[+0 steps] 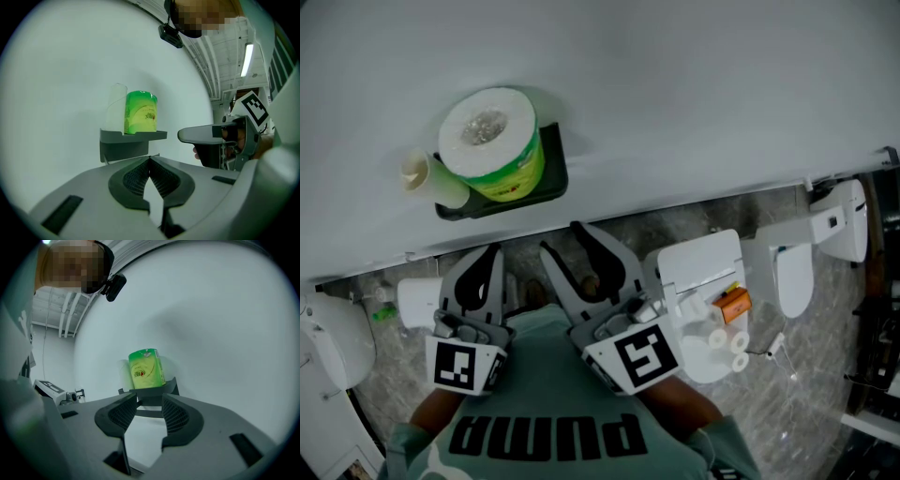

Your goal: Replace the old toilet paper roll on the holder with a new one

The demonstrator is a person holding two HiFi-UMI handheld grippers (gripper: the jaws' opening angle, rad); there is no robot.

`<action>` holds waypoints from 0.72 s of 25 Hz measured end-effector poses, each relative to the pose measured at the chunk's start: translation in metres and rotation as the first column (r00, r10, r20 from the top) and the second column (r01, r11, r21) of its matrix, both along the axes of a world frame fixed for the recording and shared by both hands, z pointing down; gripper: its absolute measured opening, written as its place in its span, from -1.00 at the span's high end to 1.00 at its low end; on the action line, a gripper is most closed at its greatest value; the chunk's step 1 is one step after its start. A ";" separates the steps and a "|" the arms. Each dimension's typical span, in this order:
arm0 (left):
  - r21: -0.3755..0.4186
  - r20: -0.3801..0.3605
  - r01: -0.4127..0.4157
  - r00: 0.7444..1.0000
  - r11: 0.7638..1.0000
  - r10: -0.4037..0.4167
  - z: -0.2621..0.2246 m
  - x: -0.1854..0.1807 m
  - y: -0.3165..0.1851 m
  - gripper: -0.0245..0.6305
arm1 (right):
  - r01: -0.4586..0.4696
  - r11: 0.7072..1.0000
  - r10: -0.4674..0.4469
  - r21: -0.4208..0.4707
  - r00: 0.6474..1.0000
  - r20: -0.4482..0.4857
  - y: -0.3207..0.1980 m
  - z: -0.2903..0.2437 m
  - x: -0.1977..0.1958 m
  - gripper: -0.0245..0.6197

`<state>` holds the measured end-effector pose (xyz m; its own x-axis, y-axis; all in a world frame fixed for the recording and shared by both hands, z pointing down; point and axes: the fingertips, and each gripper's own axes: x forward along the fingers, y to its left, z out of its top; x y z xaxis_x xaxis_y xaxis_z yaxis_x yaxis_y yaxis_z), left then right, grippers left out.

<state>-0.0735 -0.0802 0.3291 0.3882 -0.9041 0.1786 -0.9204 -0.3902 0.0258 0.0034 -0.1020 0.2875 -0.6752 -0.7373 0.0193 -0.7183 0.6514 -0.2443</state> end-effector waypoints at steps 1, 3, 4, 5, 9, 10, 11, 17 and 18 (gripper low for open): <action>0.004 -0.004 0.002 1.000 1.000 -0.002 0.000 -0.001 0.000 0.92 | -0.002 1.000 0.002 0.002 1.000 -0.004 0.000 0.000 -0.001 0.41; 0.015 -0.015 0.007 1.000 1.000 -0.007 -0.002 -0.002 0.000 0.92 | -0.005 1.000 0.006 0.007 1.000 -0.008 0.001 -0.001 -0.002 0.41; 0.010 -0.020 0.011 1.000 1.000 -0.011 -0.002 -0.003 0.001 0.92 | -0.008 1.000 0.008 0.010 1.000 -0.011 0.001 -0.002 -0.002 0.41; 0.002 -0.023 0.014 1.000 1.000 -0.014 -0.002 -0.004 0.001 0.92 | -0.010 1.000 0.011 0.013 1.000 -0.013 0.001 -0.002 -0.002 0.41; 0.001 -0.037 0.025 0.999 1.000 -0.025 -0.005 -0.007 0.001 0.92 | -0.014 0.999 0.014 0.030 1.000 -0.016 0.000 -0.006 -0.005 0.41; 0.002 -0.042 0.028 0.999 1.000 -0.028 -0.007 -0.008 0.001 0.92 | -0.015 0.999 0.016 0.036 1.000 -0.016 0.000 -0.008 -0.005 0.41; 0.003 -0.043 0.029 0.999 1.000 -0.029 -0.008 -0.008 0.001 0.92 | -0.018 0.999 0.019 0.043 1.000 -0.016 0.000 -0.010 -0.005 0.41; 0.047 -0.050 0.034 0.998 0.998 -0.031 -0.019 -0.013 -0.001 0.92 | -0.022 0.997 0.024 0.072 0.999 -0.025 -0.004 -0.020 -0.008 0.40; 0.042 -0.053 0.037 0.998 0.998 -0.035 -0.019 -0.014 -0.001 0.92 | -0.021 0.997 0.023 0.076 0.999 -0.027 -0.005 -0.021 -0.009 0.40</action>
<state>-0.0870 -0.0808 0.3105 0.3634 -0.9240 0.1195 -0.9316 -0.3588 0.0582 -0.0059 -0.1065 0.2663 -0.6590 -0.7519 -0.0186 -0.7383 0.6514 -0.1747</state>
